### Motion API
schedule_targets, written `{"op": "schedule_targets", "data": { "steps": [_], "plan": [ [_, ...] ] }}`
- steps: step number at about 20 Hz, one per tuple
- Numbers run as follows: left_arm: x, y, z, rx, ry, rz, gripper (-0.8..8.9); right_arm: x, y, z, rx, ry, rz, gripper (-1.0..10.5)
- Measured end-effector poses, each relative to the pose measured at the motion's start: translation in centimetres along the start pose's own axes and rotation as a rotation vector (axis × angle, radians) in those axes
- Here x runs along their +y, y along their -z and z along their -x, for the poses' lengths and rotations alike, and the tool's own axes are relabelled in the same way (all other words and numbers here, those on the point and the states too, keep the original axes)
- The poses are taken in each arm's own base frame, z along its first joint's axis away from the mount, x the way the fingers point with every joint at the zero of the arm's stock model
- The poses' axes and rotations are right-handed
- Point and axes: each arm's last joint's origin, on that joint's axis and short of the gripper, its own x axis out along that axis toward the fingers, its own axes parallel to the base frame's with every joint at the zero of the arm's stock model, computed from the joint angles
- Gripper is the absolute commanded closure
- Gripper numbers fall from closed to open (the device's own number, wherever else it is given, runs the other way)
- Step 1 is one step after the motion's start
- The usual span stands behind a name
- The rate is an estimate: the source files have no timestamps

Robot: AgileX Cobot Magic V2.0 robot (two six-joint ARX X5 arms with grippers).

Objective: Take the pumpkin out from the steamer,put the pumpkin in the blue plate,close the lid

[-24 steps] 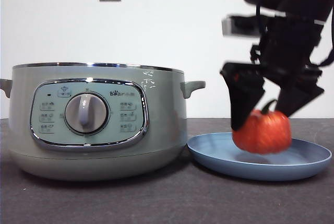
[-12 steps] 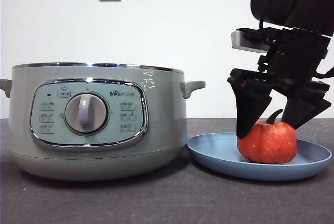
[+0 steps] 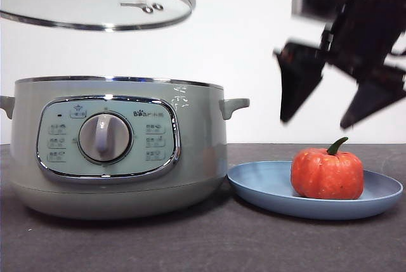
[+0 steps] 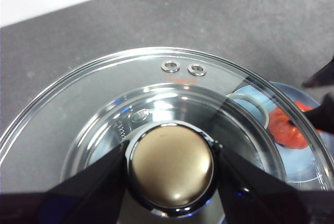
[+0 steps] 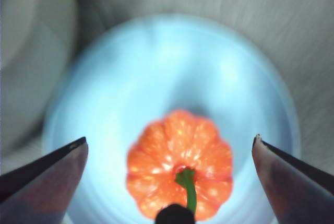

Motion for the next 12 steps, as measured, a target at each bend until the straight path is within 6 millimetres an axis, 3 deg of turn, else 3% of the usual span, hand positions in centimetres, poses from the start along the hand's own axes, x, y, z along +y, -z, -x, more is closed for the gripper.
{"op": "schedule_targets", "data": {
  "steps": [7, 12],
  "plan": [
    [0.2, 0.4, -5.2, 0.082, 0.012, 0.004, 8.22, 0.4, -0.1, 8.1, -0.278, -0.007, -0.011, 3.5],
    [0.2, 1.0, -7.6, 0.129, 0.021, 0.006, 8.22, 0.5, 0.3, 10.5, -0.362, -0.008, -0.016, 3.5]
  ]
}}
